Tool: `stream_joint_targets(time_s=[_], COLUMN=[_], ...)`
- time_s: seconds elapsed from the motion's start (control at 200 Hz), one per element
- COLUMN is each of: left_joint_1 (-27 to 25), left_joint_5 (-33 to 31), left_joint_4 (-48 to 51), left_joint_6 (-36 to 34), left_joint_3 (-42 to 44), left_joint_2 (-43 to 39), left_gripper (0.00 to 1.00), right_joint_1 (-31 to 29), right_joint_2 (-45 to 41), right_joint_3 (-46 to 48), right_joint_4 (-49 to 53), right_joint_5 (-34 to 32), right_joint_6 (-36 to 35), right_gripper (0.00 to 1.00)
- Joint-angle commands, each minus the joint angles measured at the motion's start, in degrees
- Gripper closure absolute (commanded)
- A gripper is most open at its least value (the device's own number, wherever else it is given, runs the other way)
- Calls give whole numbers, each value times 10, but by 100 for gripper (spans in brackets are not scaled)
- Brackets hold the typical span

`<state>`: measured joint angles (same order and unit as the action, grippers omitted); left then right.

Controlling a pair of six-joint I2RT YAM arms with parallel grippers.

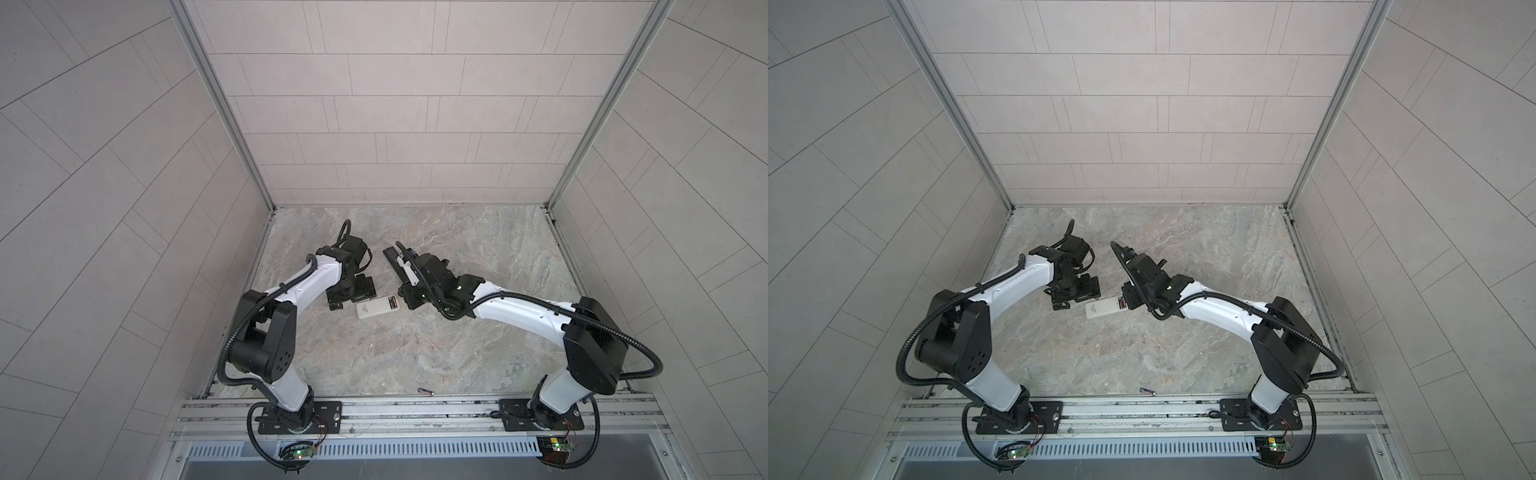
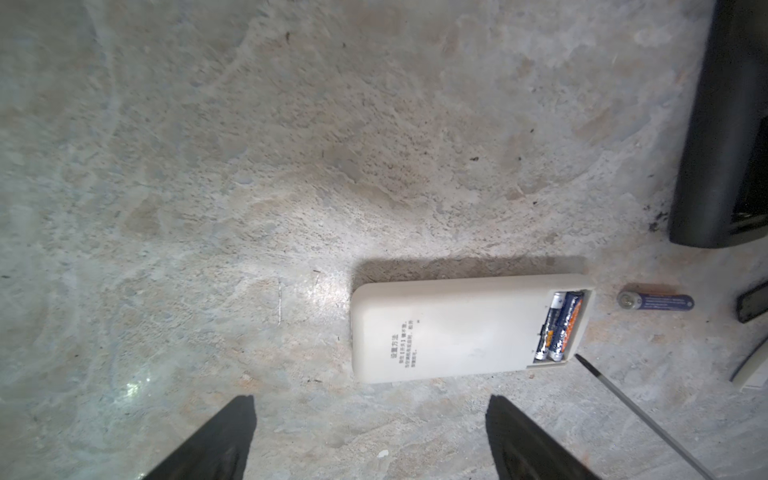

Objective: Unload the batteries from the remote control

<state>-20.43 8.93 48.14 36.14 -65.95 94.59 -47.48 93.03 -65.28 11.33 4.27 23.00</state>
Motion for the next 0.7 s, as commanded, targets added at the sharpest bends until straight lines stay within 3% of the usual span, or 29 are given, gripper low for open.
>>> stream_joint_targets(time_s=[0.0, 0.275, 0.405, 0.54, 0.61, 0.695], left_joint_1=[-3, -20, -27, -67, -91, -96], left_joint_5=[9, 21, 53, 29, -15, -43], left_joint_4=[-11, -6, -22, -57, -68, -83], left_joint_6=[-53, -341, -424, -547, -612, -650], left_joint_3=[6, -14, -27, -19, -8, -4], left_joint_2=[-6, -25, -16, -19, -18, -4], left_gripper=[11, 8, 7, 7, 5, 4], right_joint_1=[-4, 25, 51, 54, 56, 63], right_joint_2=[1, -33, -48, -44, -48, -62], right_joint_3=[-16, -5, 5, -6, -4, 9], right_joint_4=[-3, -7, -11, 11, 13, 2], right_joint_5=[-41, -30, 1, 8, 6, 9], right_joint_6=[-12, -12, 1, -5, -5, 0], right_gripper=[90, 90, 90, 90, 89, 89])
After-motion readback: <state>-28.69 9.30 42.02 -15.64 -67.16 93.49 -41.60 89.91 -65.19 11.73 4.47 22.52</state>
